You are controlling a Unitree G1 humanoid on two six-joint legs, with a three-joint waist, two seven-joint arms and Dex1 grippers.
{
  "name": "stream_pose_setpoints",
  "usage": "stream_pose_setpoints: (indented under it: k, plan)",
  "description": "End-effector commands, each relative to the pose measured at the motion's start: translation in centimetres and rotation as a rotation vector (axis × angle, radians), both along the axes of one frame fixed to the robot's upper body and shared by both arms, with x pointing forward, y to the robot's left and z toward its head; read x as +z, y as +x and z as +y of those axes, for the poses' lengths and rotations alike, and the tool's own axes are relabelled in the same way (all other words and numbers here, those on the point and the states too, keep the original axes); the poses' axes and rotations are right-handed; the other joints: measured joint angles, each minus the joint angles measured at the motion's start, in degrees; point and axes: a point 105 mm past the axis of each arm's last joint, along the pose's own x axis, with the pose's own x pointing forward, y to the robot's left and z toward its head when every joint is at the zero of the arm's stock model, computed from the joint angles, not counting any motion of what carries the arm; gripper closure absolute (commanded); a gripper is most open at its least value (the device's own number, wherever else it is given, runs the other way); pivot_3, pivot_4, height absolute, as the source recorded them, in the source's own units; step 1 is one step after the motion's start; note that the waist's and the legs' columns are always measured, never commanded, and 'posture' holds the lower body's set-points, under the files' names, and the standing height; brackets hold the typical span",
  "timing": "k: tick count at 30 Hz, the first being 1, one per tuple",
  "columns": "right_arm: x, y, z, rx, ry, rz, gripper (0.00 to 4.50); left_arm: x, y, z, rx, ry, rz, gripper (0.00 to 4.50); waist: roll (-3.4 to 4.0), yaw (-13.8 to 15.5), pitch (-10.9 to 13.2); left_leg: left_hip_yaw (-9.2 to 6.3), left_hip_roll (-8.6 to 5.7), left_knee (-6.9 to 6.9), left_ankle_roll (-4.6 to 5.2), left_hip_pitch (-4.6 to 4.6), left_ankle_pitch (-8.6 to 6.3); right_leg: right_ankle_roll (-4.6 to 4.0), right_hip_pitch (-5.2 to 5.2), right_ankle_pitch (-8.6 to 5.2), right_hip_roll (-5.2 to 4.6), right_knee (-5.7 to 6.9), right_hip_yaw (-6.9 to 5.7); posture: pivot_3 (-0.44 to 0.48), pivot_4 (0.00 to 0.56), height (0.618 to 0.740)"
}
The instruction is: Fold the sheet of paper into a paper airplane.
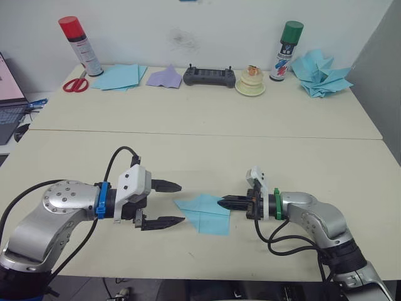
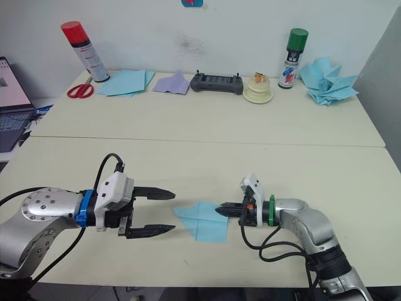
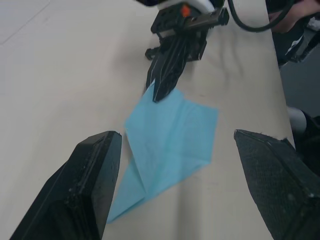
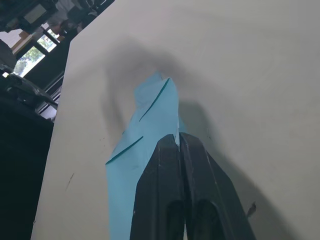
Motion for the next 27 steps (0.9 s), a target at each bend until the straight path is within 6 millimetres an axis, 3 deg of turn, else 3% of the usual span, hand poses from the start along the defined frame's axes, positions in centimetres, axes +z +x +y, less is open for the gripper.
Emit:
stream_pose_setpoints:
  k: [1, 4, 7, 8, 10, 14, 19, 22, 27]
  plan:
    - [4.7, 0.8, 0.7, 0.021, 0.082, -0.233, 4.48, 1.7, 1.1, 1.6, 0.107, -0.085, 0.033, 0.53, 0.02, -0.09, 0.01, -0.01, 0.01, 0.01, 0.0, 0.0, 0.0, 0.0, 0.0, 0.0, 0.0, 0.01, -0.01, 0.0, 0.15, 0.74]
    - [8.8, 2.0, 1.0, 0.075, 0.018, -0.614, 4.48, 4.0, 3.1, 4.7, 0.271, -0.165, 0.037, 0.53, 0.14, -0.24, 0.13, -0.02, 0.01, 0.09, 0.0, 0.01, 0.0, 0.1, -0.02, -0.05, 0.03, 0.06, -0.02, 0.0, 0.15, 0.74]
    - [10.7, 2.9, 1.4, 0.103, -0.071, -0.971, 4.48, 5.5, 4.2, 6.7, 0.371, -0.21, 0.011, 0.53, 0.13, -0.21, 0.12, -0.22, 0.02, 0.23, 0.01, -0.03, 0.0, 0.11, 0.05, -0.05, 0.07, 0.05, -0.19, 0.0, 0.15, 0.74]
    - [10.9, 2.8, 1.7, 0.127, -0.097, -1.094, 4.48, 5.7, 4.4, 7.2, 0.395, -0.215, 0.007, 0.53, 0.13, -0.21, 0.12, -0.24, 0.02, 0.24, 0.0, -0.04, 0.0, 0.11, 0.06, -0.05, 0.06, 0.05, -0.21, 0.0, 0.15, 0.74]
    - [9.4, 1.9, 2.1, 0.224, -0.155, -1.251, 4.48, 4.9, 4.4, 7.9, 0.425, -0.182, -0.002, 0.53, 0.12, -0.19, 0.12, -0.22, 0.01, 0.23, 0.0, -0.05, 0.0, -0.01, 0.07, 0.02, 0.03, 0.04, -0.21, 0.0, 0.15, 0.74]
    - [4.0, 0.2, 1.8, 0.349, -0.283, -1.299, 4.48, 2.8, 3.5, 7.7, 0.417, -0.132, 0.024, 0.53, 0.13, 0.2, 0.11, -0.02, 0.04, 0.27, -0.04, -0.24, 0.02, -0.11, 0.02, 0.04, -0.11, 0.0, -0.21, 0.0, 0.15, 0.74]
    - [2.7, -1.2, 1.9, 0.368, -0.261, -1.253, 4.48, 2.1, 2.9, 7.4, 0.409, -0.118, 0.033, 0.53, 0.14, 0.7, 0.12, 0.14, 0.09, 0.73, -0.06, -0.51, -0.01, -0.12, -0.17, 0.11, -0.13, 0.22, -0.16, 0.0, 0.15, 0.74]
    - [2.1, -2.1, 1.3, 0.393, -0.247, -1.151, 3.9, 1.8, 2.8, 6.9, 0.394, -0.116, 0.04, 0.53, 0.14, 0.98, 0.12, 0.08, 0.08, 0.8, -0.05, -0.3, -0.01, -0.12, 0.08, 0.1, -0.11, 0.24, -0.18, 0.0, 0.15, 0.74]
    - [2.6, -4.4, -0.5, 0.443, -0.13, -0.898, 2.15, 1.4, 2.7, 6.2, 0.363, -0.104, 0.047, 0.53, 0.14, 1.39, 0.12, 0.1, 0.05, 0.91, -0.05, -0.14, -0.01, -0.08, 0.19, 0.11, -0.08, 0.43, -0.16, 0.0, 0.15, 0.74]
